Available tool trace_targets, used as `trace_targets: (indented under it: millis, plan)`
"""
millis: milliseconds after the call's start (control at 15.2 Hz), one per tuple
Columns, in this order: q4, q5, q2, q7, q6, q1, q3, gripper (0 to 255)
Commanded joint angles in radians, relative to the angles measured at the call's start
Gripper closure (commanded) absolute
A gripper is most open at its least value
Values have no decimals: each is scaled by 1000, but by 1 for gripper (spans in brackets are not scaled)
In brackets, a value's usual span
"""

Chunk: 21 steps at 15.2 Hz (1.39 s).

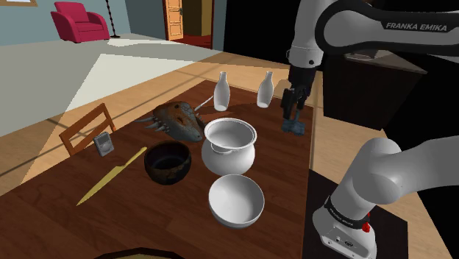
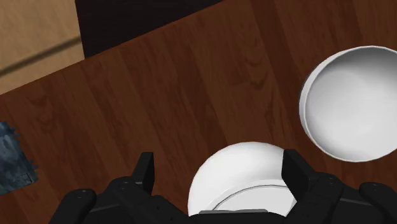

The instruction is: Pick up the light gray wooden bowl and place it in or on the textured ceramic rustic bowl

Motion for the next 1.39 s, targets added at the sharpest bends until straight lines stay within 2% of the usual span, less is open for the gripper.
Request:
trace_targets:
  millis: [0,660,990,1320]
  plan:
    - [0,0,0,0,0,0,0,0]
    - [-260,140,51,41,360,86,76,0]
    - [-341,221,153,51,572,143,124,0]
    - [-380,308,314,49,804,205,173,0]
